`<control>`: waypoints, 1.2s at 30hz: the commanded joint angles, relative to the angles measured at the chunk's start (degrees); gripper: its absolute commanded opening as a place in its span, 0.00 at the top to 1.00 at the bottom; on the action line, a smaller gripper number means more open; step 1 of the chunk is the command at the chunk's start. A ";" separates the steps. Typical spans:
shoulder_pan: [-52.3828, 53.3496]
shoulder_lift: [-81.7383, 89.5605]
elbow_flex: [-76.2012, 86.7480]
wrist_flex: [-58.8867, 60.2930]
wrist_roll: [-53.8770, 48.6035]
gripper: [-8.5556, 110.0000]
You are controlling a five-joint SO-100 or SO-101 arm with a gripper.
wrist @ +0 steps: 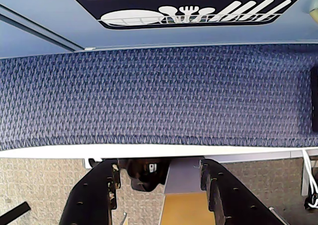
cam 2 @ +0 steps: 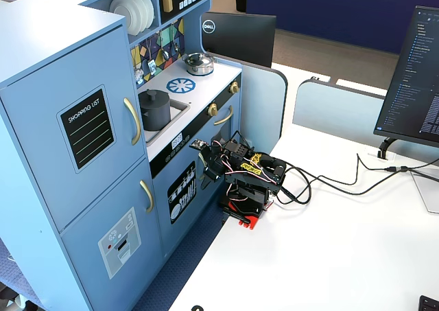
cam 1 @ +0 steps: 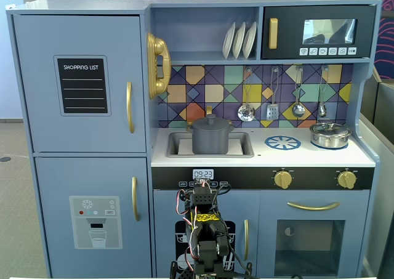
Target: Take off the lid from the gray recipient and place it on the counter
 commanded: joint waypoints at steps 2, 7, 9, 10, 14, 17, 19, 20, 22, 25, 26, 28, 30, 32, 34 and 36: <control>5.54 -0.53 0.00 10.20 -0.70 0.93; 5.98 -0.53 0.00 10.20 -0.79 0.93; 6.06 -0.53 0.00 10.20 -0.79 0.93; 6.06 -0.53 0.00 10.20 -0.79 0.93; 6.06 -0.53 -0.09 10.20 -1.32 0.93; 5.89 -0.53 -2.72 8.09 -1.67 0.93; 5.71 -0.53 -7.91 5.36 -1.49 0.93; 5.62 -0.53 -11.43 3.87 -1.67 0.93; 5.71 -1.23 -18.81 -0.09 -2.55 0.93; 5.98 -5.54 -29.79 -9.05 -3.52 0.93; 6.33 -7.82 -33.40 -12.13 -3.52 0.93; 6.68 -12.30 -40.25 -17.58 -3.78 0.93; 6.68 -16.61 -46.05 -23.64 -4.04 0.93; 6.06 -20.48 -50.01 -30.94 -4.75 0.92; 6.24 -23.55 -52.12 -37.71 -5.63 0.89; 6.94 -25.84 -53.00 -43.07 -6.42 0.86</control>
